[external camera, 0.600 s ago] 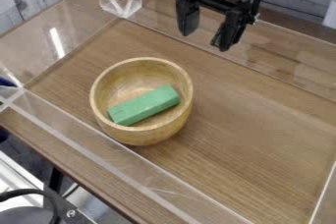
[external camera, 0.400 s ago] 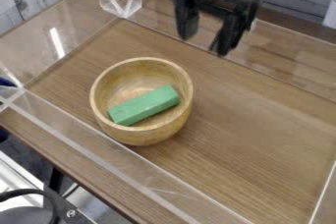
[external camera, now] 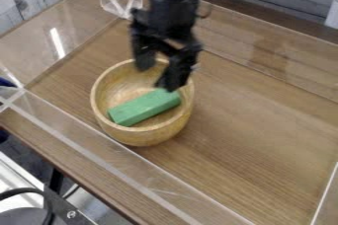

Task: Remove the green block from inside the brown bowl and put it on the table

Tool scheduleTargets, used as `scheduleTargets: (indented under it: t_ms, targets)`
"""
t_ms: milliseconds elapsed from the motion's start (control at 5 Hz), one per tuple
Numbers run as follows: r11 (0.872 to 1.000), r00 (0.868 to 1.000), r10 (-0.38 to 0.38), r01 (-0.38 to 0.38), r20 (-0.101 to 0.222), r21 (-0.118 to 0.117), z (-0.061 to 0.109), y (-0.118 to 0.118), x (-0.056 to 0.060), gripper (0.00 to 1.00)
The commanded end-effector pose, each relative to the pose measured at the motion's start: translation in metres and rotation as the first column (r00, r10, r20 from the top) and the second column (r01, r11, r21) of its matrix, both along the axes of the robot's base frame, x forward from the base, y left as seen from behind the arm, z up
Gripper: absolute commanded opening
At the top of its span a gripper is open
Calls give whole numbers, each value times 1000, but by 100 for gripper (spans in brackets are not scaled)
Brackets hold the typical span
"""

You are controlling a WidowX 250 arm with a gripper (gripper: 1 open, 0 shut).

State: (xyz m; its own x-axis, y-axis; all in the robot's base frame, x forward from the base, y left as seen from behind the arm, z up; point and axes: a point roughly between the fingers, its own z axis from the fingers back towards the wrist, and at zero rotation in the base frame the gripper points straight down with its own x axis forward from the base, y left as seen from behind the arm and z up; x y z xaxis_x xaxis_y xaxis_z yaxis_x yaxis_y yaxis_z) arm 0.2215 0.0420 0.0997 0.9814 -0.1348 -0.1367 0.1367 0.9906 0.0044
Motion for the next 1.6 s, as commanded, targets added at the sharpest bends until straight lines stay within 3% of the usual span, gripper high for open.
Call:
scheduleTargets:
  t_ms: [0, 400, 800, 1000, 1400]
  targets:
    - [1000, 999, -9, 9, 43, -1, -4, 12, -9, 100]
    - [999, 999, -33, 34, 19, -19, -34, 29, -19, 100]
    - [997, 997, -79, 79, -12, -14, -52, 33, -16, 100]
    - [996, 995, -93, 93, -19, -10, -55, 29, -14, 100]
    - [996, 997, -80, 79, -7, -35, -46, 26, -14, 100]
